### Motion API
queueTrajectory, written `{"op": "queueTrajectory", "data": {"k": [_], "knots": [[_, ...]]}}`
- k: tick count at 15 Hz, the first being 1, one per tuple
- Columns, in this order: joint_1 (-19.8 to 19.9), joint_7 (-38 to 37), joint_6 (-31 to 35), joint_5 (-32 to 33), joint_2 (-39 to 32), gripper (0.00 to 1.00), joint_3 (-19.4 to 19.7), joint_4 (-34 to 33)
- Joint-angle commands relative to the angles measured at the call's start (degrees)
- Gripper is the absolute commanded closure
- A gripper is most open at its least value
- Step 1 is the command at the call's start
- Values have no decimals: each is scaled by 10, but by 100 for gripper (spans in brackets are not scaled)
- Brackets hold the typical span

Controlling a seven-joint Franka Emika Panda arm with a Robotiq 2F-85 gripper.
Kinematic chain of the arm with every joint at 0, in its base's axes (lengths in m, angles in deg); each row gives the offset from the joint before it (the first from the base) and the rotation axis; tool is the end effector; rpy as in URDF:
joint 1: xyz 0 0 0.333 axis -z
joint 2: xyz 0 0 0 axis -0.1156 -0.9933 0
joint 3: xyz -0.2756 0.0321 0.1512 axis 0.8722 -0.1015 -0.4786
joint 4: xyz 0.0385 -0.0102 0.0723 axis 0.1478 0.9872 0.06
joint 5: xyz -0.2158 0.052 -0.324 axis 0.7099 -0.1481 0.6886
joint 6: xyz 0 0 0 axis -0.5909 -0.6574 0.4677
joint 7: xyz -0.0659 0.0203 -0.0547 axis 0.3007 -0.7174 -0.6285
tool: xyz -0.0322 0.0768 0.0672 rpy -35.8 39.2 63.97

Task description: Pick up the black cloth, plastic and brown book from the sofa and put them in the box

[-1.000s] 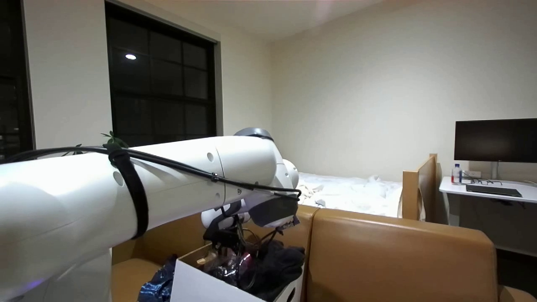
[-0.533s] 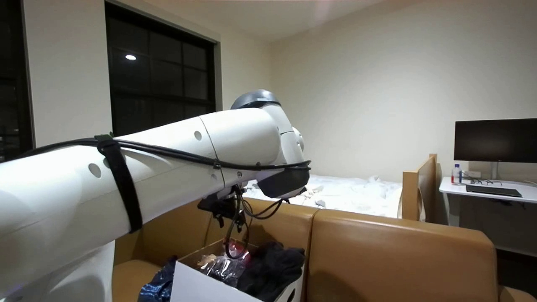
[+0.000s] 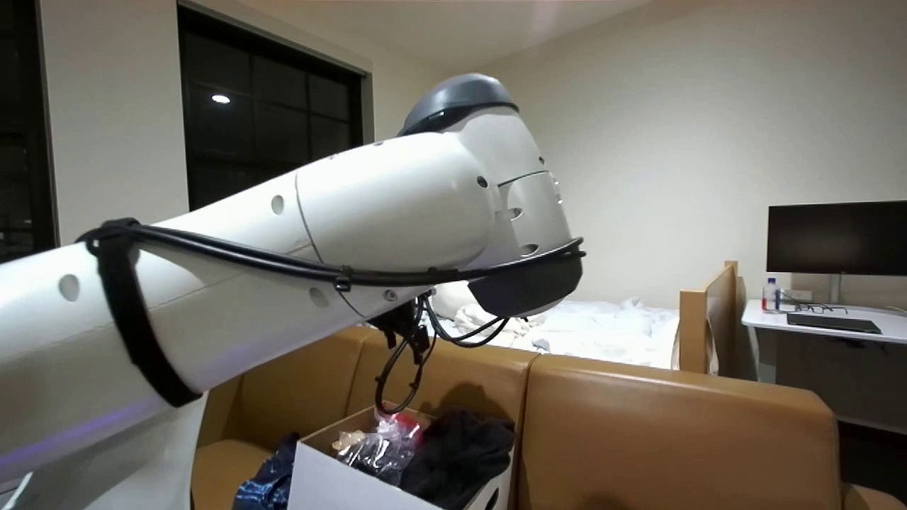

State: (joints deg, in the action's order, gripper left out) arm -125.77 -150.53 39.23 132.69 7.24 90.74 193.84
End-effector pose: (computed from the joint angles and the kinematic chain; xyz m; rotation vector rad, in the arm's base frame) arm 0.5560 0.1508 0.2927 -2.8765 0.3650 -0.4785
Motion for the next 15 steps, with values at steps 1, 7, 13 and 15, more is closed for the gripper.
{"op": "queueTrajectory", "data": {"k": [1, 7, 13, 15], "knots": [[151, -4, 112, 24, 8, 0, -23, 79], [342, 32, 267, -33, 22, 0, -13, 113], [320, 43, 266, 26, -18, 0, -122, 163], [308, 37, 245, 27, -36, 0, -155, 181]]}}
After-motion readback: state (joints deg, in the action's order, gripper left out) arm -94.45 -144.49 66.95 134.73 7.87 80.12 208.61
